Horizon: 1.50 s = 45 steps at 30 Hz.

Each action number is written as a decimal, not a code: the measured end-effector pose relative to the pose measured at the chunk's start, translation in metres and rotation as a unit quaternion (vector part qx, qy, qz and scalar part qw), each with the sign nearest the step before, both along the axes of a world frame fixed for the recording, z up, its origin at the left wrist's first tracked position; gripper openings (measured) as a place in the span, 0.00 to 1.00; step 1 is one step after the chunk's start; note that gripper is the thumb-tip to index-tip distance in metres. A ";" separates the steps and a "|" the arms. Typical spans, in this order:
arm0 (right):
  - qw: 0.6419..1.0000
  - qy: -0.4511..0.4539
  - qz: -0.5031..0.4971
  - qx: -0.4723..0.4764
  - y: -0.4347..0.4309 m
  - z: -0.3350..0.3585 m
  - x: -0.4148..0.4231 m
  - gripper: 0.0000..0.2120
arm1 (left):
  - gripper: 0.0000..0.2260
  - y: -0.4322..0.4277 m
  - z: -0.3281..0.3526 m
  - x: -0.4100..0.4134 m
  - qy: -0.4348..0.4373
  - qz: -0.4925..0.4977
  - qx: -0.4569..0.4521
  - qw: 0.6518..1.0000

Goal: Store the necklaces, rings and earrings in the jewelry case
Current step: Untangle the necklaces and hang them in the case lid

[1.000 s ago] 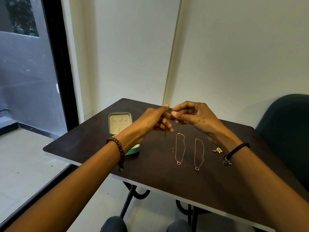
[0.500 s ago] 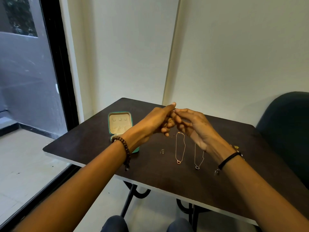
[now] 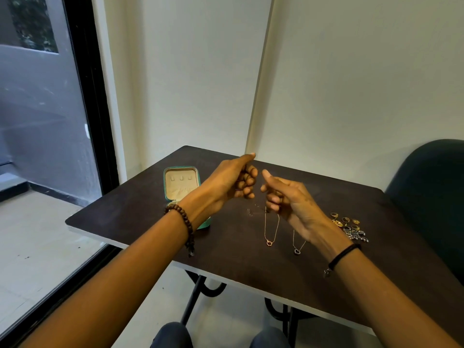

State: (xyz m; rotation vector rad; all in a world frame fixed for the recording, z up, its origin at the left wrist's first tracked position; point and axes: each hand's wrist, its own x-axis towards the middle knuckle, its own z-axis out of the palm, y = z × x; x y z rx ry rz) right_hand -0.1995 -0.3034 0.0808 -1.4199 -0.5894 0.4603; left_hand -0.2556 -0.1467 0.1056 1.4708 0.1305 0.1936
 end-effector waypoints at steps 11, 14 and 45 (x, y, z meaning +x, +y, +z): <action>0.998 -0.043 0.042 -0.006 0.000 -0.006 -0.008 0.14 | 0.13 -0.003 -0.003 -0.005 -0.003 -0.001 -0.017 1.000; 0.999 -0.035 0.027 0.015 0.000 -0.003 -0.006 0.14 | 0.13 0.002 -0.007 -0.006 0.010 0.006 -0.010 1.000; 0.997 -0.051 0.049 0.016 0.105 -0.015 0.027 0.10 | 0.15 0.082 -0.067 -0.014 -0.005 0.058 -0.058 0.997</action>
